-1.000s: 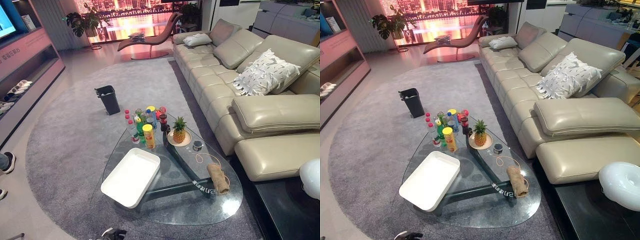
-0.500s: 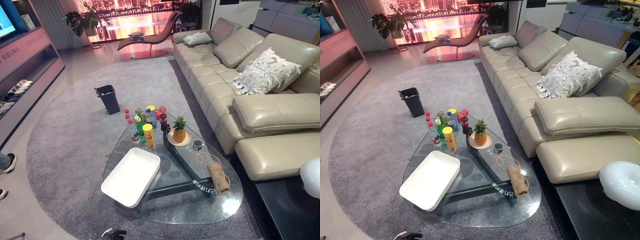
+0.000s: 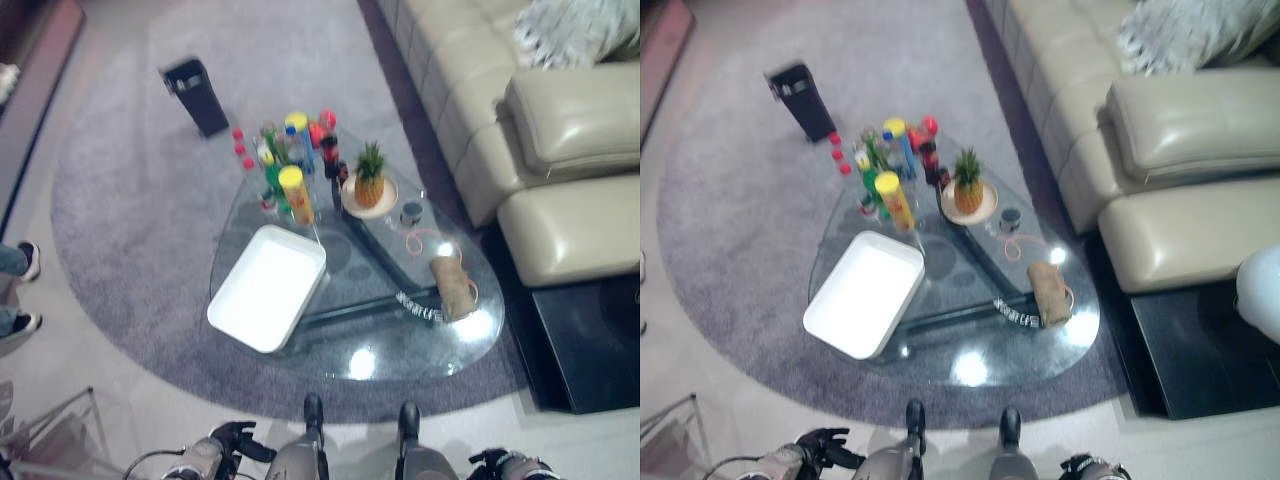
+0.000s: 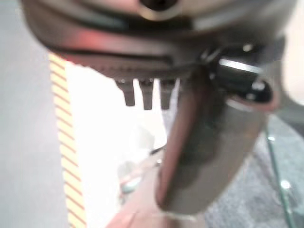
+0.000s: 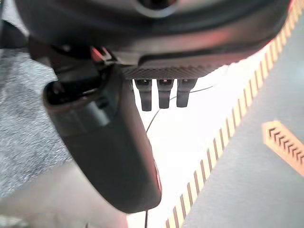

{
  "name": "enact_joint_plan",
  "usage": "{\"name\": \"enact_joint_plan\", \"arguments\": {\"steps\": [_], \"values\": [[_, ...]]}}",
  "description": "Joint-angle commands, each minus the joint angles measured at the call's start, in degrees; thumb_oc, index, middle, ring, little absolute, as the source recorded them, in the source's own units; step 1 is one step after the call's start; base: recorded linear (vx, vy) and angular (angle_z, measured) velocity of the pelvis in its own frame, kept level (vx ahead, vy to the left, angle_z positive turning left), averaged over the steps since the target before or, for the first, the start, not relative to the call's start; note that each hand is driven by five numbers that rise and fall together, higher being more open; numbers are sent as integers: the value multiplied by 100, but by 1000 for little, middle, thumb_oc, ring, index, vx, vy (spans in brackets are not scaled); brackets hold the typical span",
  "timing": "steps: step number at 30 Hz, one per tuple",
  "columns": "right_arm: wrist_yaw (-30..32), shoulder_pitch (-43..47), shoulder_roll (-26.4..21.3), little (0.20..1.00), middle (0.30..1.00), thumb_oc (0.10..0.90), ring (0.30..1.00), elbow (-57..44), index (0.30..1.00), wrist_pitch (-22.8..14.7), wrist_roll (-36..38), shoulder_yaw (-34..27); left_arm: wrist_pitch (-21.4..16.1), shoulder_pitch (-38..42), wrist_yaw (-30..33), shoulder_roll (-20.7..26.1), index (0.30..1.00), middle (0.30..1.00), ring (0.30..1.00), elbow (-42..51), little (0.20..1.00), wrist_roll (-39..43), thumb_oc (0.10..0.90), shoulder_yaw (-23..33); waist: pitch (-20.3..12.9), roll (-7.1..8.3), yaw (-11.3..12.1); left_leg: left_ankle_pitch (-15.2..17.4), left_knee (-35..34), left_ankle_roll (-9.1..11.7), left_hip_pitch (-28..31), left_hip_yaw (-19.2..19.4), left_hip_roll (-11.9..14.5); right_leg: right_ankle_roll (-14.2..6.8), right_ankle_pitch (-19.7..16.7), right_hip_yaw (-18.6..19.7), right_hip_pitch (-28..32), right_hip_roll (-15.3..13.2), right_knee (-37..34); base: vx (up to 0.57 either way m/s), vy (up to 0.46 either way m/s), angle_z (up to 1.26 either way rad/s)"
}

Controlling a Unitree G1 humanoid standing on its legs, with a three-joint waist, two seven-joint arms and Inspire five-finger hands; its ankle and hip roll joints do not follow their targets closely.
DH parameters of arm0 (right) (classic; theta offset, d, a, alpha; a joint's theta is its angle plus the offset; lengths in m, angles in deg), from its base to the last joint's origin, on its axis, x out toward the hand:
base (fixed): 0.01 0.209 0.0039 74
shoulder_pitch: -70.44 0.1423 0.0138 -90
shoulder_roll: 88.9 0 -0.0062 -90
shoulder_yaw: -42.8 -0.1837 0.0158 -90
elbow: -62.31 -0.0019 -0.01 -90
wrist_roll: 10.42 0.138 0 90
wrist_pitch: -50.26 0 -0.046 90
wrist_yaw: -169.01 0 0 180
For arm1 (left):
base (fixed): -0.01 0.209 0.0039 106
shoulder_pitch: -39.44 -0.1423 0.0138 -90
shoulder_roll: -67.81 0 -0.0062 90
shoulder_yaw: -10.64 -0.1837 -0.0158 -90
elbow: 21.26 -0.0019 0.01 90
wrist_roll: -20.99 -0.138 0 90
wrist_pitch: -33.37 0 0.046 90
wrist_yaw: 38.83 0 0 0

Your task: Wipe the table with a cloth and put it in the basket.

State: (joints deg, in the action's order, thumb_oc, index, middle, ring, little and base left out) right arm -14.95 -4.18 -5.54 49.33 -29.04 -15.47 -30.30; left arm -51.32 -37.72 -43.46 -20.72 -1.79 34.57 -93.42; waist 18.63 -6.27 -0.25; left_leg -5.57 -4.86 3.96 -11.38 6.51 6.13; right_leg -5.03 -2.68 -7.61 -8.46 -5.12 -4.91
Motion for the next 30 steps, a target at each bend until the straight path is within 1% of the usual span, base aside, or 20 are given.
{"name": "enact_joint_plan", "arguments": {"steps": [1,2,3,4,5,8,9,10,12,13,16,18,20,21,25,30], "values": [[289,170,-158,900,900,800,900,39,900,25,386,112,-302,300,209,350,900,900,900,-158,900,599,800,86,296,342,9,109,-14,55,20,-447,-144,-89,-242,199,-328,-167,15,-62,16,3],[343,209,-181,900,900,800,900,8,900,-1,444,100,-375,327,208,370,900,900,900,-138,900,672,800,89,362,348,23,68,-14,59,-57,-474,-162,-85,-252,191,-412,-170,54,-162,20,6],[581,379,-270,900,900,800,900,-111,900,-54,693,49,-564,455,225,436,900,900,900,-14,900,949,800,92,604,379,71,-11,193,74,-433,-543,-216,-65,-252,158,-798,-188,343,-176,13,5],[633,418,-288,900,900,800,900,-134,900,-67,744,46,-580,486,237,449,900,900,900,20,900,1004,800,82,634,387,76,-10,262,77,-524,-551,-220,-64,-245,149,-888,-194,415,-268,-10,-3],[898,627,-400,900,900,800,900,-233,900,-239,978,6,-594,671,305,531,900,900,900,213,900,1268,800,38,822,428,86,-6,565,71,-912,-589,-237,-49,-192,146,-1283,-175,779,-177,-24,-10],[1133,724,-420,900,900,800,900,-346,900,-354,1065,-65,-627,765,392,573,900,900,900,347,900,1390,800,44,918,450,78,22,782,52,-1155,-612,-257,-39,-111,165,-1563,-143,1105,-125,-28,-1],[1484,785,-430,900,900,800,900,-467,900,-532,1149,-159,-770,886,502,565,900,900,900,413,900,1586,800,41,1037,463,52,92,1146,17,-1497,-696,-338,-19,-4,202,-1896,-120,1473,-150,-63,5],[1637,793,-429,900,900,800,900,-492,900,-623,1194,-215,-858,926,530,546,900,900,900,435,900,1663,800,49,1096,469,43,139,1354,-4,-1686,-730,-383,-11,42,203,-2054,-126,1634,-151,-85,10],[1857,778,-429,900,900,800,900,-527,900,-781,1242,-282,-973,946,517,537,900,900,900,488,900,1744,800,62,1116,464,41,206,1619,-45,-1954,-771,-452,1,92,205,-2288,-136,1830,-65,-68,17],[1965,810,-423,900,900,800,900,-556,900,-806,1262,-329,-1016,956,495,525,900,900,900,538,900,1761,800,75,1116,460,50,260,1812,-62,-2147,-748,-489,-10,128,181,-2475,-167,1998,-40,-52,21],[2090,927,-419,900,900,800,900,-620,900,-810,1270,-337,-994,1022,515,500,900,900,900,615,900,1894,800,94,1116,442,63,336,2132,-85,-2489,-736,-552,-2,205,171,-2792,-173,2299,-30,-24,21],[2343,1007,-382,900,900,800,900,-708,900,-815,1302,-318,-994,1020,542,435,900,900,900,696,900,2013,800,129,1116,390,74,504,2653,-127,-2846,-746,-584,43,390,194,-3149,-160,2808,1,1,16],[2388,1006,-370,900,900,800,900,-727,900,-837,1284,-335,-1007,1005,546,425,900,900,900,708,900,2023,800,138,1116,383,75,547,2763,-130,-2909,-759,-586,57,436,208,-3203,-154,2903,13,2,7],[2466,1042,-355,900,900,800,900,-738,900,-880,1269,-346,-1029,981,569,410,900,900,900,748,900,2091,800,149,1116,365,79,624,2955,-150,-3045,-761,-581,81,501,226,-3342,-149,3075,13,-3,3],[2615,1052,-354,900,900,800,900,-748,900,-1055,1215,-366,-1118,932,596,404,900,900,900,739,900,2265,800,209,1116,338,79,760,3286,-209,-3304,-782,-561,144,634,261,-3627,-139,3449,0,0,0],[2786,1087,-378,900,900,800,900,-734,900,-1212,1138,-358,-1132,922,599,396,900,900,900,760,900,2543,800,286,1116,306,76,828,3492,-238,-3529,-781,-547,189,713,289,-3846,-147,3673,-3,-1,-1]]}}
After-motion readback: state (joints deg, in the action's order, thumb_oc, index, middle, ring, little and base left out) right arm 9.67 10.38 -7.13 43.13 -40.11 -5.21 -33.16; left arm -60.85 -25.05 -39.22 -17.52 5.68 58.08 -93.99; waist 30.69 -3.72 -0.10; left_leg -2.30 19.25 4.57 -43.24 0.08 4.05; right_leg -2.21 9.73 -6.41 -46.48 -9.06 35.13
